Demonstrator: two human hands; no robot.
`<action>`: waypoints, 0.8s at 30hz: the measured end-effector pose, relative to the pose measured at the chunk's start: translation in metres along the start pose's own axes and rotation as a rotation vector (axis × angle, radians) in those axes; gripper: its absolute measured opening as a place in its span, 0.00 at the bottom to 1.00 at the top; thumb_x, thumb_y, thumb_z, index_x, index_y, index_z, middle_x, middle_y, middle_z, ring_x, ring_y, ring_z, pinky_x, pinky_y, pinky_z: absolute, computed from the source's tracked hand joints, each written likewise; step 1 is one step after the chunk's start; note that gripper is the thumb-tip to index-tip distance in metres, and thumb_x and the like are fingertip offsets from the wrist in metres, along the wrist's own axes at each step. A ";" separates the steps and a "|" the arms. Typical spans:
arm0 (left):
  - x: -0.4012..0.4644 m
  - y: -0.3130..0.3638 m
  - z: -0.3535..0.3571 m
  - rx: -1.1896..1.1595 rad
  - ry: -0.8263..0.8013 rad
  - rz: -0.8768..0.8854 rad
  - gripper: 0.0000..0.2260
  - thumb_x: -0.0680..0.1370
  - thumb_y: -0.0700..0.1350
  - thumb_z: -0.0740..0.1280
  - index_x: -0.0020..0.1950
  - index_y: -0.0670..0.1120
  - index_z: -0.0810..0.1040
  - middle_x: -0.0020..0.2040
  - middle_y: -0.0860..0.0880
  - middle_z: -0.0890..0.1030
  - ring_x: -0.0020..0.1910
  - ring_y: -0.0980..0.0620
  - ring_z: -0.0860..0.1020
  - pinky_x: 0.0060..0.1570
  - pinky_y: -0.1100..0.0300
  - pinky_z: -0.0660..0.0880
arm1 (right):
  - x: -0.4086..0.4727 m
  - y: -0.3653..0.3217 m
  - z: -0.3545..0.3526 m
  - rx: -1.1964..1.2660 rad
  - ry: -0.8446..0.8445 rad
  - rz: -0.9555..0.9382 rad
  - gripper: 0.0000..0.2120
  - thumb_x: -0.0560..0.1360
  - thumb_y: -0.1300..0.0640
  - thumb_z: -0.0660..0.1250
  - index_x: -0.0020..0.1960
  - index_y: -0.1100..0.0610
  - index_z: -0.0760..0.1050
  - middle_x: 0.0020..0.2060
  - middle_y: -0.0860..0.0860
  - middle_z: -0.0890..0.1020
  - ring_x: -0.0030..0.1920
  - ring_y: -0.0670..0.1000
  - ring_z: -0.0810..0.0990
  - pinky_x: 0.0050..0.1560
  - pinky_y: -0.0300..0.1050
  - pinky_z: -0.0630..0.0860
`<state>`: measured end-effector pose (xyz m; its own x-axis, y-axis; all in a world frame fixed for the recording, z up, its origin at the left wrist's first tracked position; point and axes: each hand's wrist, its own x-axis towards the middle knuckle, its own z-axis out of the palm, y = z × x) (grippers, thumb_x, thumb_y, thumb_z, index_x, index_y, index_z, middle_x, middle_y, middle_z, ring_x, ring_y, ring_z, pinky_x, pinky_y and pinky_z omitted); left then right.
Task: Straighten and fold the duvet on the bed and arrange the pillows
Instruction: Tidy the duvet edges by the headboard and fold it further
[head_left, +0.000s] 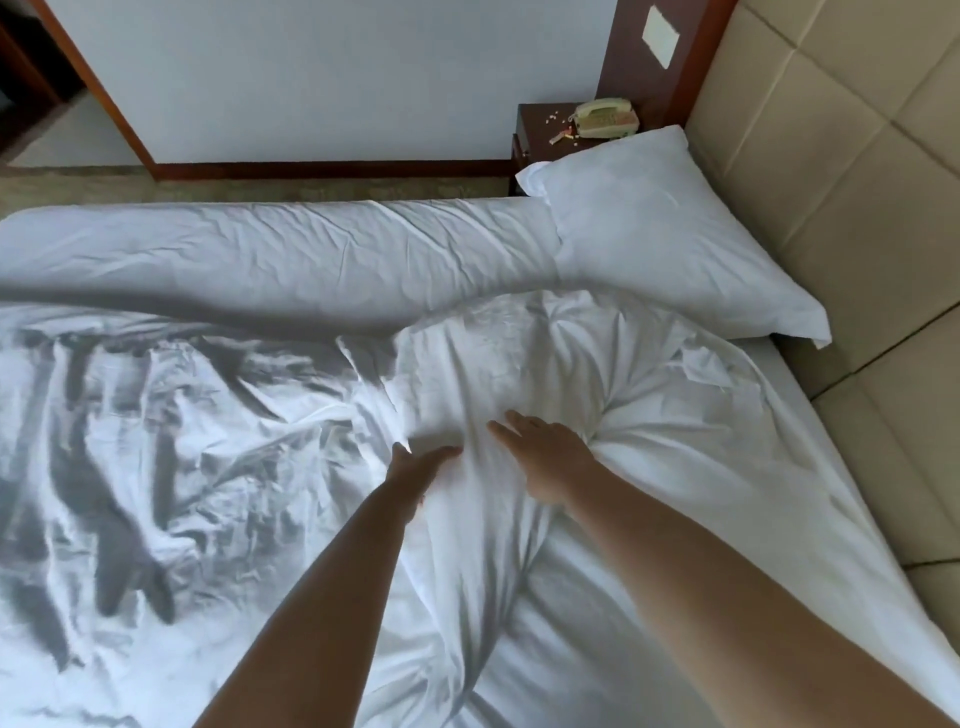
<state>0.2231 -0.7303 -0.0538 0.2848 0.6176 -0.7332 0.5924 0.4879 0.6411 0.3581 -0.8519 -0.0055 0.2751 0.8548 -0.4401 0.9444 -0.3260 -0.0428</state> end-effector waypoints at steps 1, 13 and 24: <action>0.000 0.004 0.000 -0.049 -0.023 -0.001 0.38 0.58 0.55 0.79 0.62 0.45 0.67 0.57 0.45 0.78 0.54 0.45 0.79 0.54 0.50 0.76 | -0.001 0.001 0.001 0.003 -0.005 0.005 0.39 0.76 0.64 0.61 0.79 0.50 0.43 0.78 0.53 0.46 0.76 0.54 0.55 0.71 0.50 0.61; -0.067 0.042 0.030 0.404 -0.154 0.459 0.27 0.61 0.38 0.71 0.60 0.37 0.76 0.53 0.41 0.80 0.51 0.42 0.79 0.49 0.53 0.79 | -0.045 0.008 -0.039 -0.022 0.277 0.085 0.43 0.74 0.66 0.64 0.78 0.49 0.43 0.78 0.53 0.46 0.76 0.53 0.55 0.71 0.46 0.61; -0.183 -0.018 0.081 0.872 -0.525 0.597 0.18 0.69 0.26 0.61 0.56 0.36 0.79 0.43 0.44 0.77 0.44 0.48 0.77 0.29 0.69 0.67 | -0.147 0.031 -0.013 -0.423 0.010 0.089 0.13 0.77 0.52 0.61 0.59 0.53 0.75 0.58 0.50 0.79 0.60 0.51 0.76 0.65 0.46 0.65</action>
<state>0.2214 -0.9017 0.0506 0.8457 0.1765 -0.5036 0.5171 -0.5042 0.6916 0.3492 -0.9822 0.0695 0.3588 0.8355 -0.4162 0.9069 -0.2064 0.3674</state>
